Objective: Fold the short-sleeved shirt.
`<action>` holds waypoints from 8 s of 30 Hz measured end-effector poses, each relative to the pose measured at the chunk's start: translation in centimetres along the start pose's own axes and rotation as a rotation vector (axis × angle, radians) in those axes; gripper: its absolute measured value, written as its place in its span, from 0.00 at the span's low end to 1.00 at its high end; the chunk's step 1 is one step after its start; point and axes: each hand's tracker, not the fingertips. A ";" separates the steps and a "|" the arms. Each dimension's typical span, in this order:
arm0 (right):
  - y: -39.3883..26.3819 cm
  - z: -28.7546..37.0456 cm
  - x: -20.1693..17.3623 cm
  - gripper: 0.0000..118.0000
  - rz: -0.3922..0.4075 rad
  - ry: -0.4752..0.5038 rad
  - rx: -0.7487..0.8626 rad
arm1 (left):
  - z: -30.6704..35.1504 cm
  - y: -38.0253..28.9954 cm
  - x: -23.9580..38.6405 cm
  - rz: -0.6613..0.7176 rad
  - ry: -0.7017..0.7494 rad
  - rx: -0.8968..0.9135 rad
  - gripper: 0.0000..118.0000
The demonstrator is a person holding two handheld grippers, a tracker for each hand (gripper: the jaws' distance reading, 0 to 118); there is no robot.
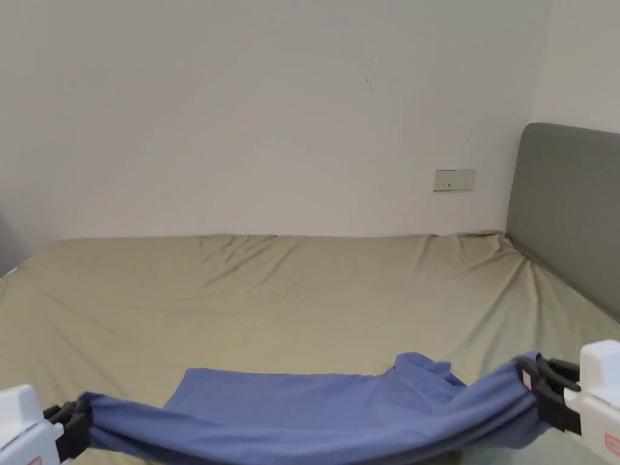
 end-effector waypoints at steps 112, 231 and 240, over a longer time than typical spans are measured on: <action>-9.0 -19.9 2.7 0.27 -0.283 -0.227 -0.405 | -18.7 -6.1 0.2 0.020 0.047 -0.345 0.17; -6.5 -5.5 -7.8 0.01 -0.062 0.019 -0.150 | -21.3 -11.4 2.1 -0.307 0.080 -0.434 0.28; -8.7 -16.8 1.4 0.02 -0.145 -0.006 -0.468 | -14.9 -8.5 2.4 -0.219 0.001 -0.276 0.03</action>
